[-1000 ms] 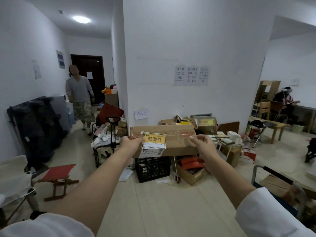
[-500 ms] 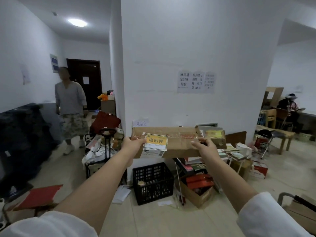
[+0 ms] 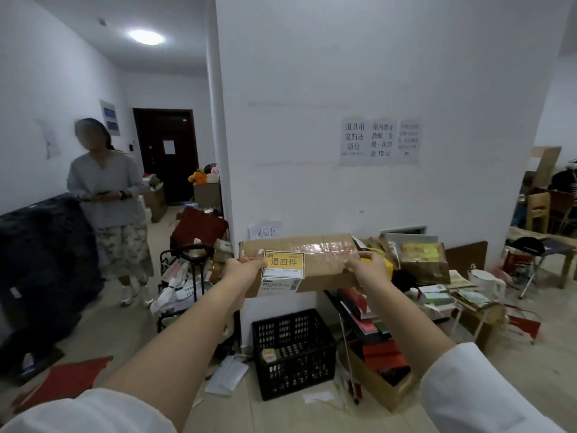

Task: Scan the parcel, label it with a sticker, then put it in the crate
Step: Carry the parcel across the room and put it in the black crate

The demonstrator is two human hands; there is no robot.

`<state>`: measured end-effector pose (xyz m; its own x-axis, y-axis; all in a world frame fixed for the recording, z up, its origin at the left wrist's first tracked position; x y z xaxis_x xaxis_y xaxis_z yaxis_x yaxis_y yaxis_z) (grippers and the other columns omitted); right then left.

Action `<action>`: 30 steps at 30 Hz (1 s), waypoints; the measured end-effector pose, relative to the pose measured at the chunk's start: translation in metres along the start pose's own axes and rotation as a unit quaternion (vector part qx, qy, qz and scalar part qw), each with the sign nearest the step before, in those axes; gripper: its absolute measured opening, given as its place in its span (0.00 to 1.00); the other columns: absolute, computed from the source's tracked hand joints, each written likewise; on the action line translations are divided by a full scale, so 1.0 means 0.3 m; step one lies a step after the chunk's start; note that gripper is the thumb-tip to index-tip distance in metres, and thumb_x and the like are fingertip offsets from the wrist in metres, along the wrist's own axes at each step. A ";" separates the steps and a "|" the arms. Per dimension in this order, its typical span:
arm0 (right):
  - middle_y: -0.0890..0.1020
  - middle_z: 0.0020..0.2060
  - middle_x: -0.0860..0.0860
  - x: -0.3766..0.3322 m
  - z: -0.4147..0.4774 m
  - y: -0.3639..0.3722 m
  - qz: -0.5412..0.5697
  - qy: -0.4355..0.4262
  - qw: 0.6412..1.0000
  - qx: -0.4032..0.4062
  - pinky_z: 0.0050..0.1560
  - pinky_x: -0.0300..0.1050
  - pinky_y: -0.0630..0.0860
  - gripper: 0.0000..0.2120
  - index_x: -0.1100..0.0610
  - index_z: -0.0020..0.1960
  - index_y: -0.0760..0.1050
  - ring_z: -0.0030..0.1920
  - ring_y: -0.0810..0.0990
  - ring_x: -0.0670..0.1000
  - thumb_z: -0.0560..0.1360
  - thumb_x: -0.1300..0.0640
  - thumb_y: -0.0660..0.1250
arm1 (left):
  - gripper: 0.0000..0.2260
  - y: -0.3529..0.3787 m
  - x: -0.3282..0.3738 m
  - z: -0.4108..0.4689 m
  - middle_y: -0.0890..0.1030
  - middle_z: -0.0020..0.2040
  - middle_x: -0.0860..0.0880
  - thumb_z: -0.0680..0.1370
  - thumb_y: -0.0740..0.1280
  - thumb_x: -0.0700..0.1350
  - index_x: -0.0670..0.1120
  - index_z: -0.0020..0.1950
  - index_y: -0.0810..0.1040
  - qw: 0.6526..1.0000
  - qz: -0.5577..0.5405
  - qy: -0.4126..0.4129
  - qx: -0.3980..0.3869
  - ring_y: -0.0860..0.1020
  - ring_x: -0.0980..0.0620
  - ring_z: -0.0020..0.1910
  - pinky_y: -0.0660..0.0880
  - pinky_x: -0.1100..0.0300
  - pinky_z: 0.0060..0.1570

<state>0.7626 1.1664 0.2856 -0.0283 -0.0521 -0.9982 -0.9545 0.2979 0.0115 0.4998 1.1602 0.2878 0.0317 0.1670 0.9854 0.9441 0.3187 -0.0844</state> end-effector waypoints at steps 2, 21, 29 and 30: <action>0.79 0.56 0.58 -0.013 0.138 0.026 0.013 -0.003 1.000 -0.003 0.38 0.44 0.71 0.19 0.58 0.63 0.69 0.42 0.76 0.50 0.73 0.62 0.66 | 0.25 0.051 0.024 0.101 0.79 0.54 0.42 0.71 0.73 0.47 0.40 0.62 0.68 1.000 -0.008 -0.006 0.003 0.79 0.44 0.48 0.79 0.49 0.50; 0.78 0.54 0.57 -0.063 1.128 0.230 -0.015 0.008 0.997 -0.069 0.43 0.50 0.74 0.20 0.54 0.61 0.70 0.56 0.77 0.57 0.70 0.59 0.67 | 0.30 0.466 0.236 0.876 0.65 0.67 0.51 0.76 0.70 0.45 0.37 0.73 0.61 0.998 -0.001 0.017 0.058 0.69 0.43 0.67 0.67 0.56 0.53; 0.76 0.54 0.55 -0.071 1.442 0.391 -0.014 0.001 0.998 -0.063 0.52 0.51 0.74 0.19 0.55 0.62 0.69 0.50 0.74 0.53 0.72 0.61 0.66 | 0.21 0.515 0.261 1.279 0.78 0.53 0.42 0.75 0.70 0.43 0.39 0.66 0.69 0.999 -0.017 0.005 0.030 0.76 0.45 0.49 0.73 0.52 0.49; 0.76 0.54 0.55 -0.083 1.486 0.417 -0.016 -0.001 0.998 -0.062 0.55 0.52 0.75 0.19 0.56 0.62 0.69 0.51 0.74 0.53 0.72 0.61 0.66 | 0.20 0.519 0.280 1.333 0.79 0.53 0.41 0.75 0.70 0.42 0.40 0.65 0.70 0.999 -0.025 0.007 0.025 0.77 0.44 0.48 0.76 0.52 0.50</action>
<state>0.7761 1.6300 0.2859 0.0024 -0.0576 -0.9983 -0.9842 0.1769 -0.0126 0.5184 1.5970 0.2984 -0.0093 0.1369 0.9905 0.9274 0.3717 -0.0427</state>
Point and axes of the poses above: each hand's wrist, its own z-axis towards the middle knuckle, its own y-axis out of the palm, x = y × z, the point moved 5 cm from there along z, towards the middle knuckle
